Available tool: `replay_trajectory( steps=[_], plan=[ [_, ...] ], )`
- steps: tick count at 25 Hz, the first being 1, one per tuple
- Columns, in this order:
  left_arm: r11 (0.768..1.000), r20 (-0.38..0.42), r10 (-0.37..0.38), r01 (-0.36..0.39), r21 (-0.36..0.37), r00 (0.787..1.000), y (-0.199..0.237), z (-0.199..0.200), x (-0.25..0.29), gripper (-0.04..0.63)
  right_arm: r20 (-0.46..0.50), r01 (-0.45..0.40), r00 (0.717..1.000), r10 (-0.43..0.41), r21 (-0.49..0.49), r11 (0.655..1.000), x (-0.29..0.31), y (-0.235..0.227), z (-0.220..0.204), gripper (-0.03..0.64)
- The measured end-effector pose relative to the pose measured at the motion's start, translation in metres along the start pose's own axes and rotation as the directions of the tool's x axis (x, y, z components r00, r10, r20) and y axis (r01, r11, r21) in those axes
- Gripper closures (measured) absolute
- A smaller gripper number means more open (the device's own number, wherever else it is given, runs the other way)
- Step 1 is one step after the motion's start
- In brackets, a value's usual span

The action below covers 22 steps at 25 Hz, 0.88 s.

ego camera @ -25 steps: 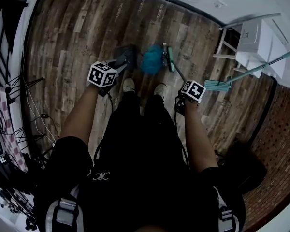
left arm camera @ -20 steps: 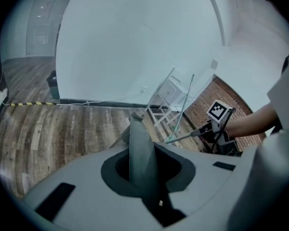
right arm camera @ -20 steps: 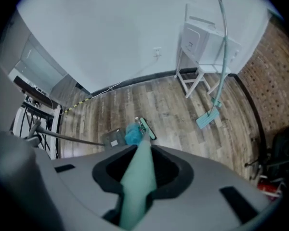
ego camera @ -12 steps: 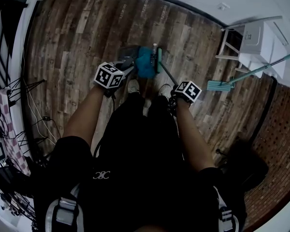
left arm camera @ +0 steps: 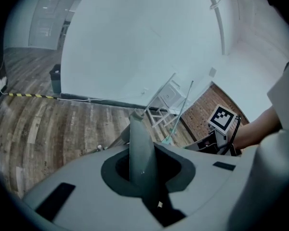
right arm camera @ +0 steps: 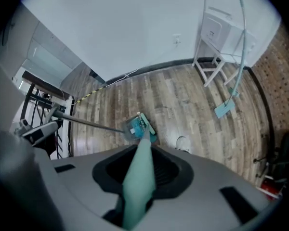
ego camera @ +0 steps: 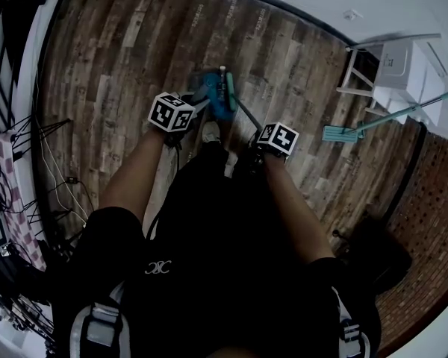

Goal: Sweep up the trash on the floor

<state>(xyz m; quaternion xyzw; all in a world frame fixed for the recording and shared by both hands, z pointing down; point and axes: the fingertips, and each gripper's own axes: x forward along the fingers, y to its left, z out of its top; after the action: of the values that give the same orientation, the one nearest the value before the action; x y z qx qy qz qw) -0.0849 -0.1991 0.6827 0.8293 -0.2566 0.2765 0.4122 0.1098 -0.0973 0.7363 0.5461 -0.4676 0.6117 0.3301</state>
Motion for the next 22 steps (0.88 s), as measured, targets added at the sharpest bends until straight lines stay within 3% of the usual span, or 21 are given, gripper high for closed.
replay_trajectory(
  steps=[6, 10, 14, 22],
  plan=[
    [0.999, 0.017, 0.014, -0.013, -0.041, 1.000, 0.016, -0.006, -0.011, 0.552, -0.034, -0.031, 0.999, 0.026, -0.142, 0.989, -0.005, 0.025, -0.010, 0.515],
    [0.998, 0.033, 0.022, -0.020, -0.055, 0.999, 0.020, -0.008, -0.015, 0.552, -0.041, -0.018, 0.999, 0.006, -0.307, 0.951, -0.006, 0.041, -0.017, 0.515],
    [0.998, 0.061, 0.037, -0.033, -0.060, 0.997, 0.023, -0.008, -0.021, 0.552, 0.021, 0.024, 1.000, -0.017, -0.411, 0.911, -0.014, 0.048, -0.012, 0.515],
    [0.995, 0.145, 0.026, -0.011, -0.098, 0.989, 0.017, -0.007, -0.027, 0.555, 0.075, 0.054, 0.997, -0.027, -0.388, 0.920, -0.030, 0.027, 0.000, 0.515]
  ],
)
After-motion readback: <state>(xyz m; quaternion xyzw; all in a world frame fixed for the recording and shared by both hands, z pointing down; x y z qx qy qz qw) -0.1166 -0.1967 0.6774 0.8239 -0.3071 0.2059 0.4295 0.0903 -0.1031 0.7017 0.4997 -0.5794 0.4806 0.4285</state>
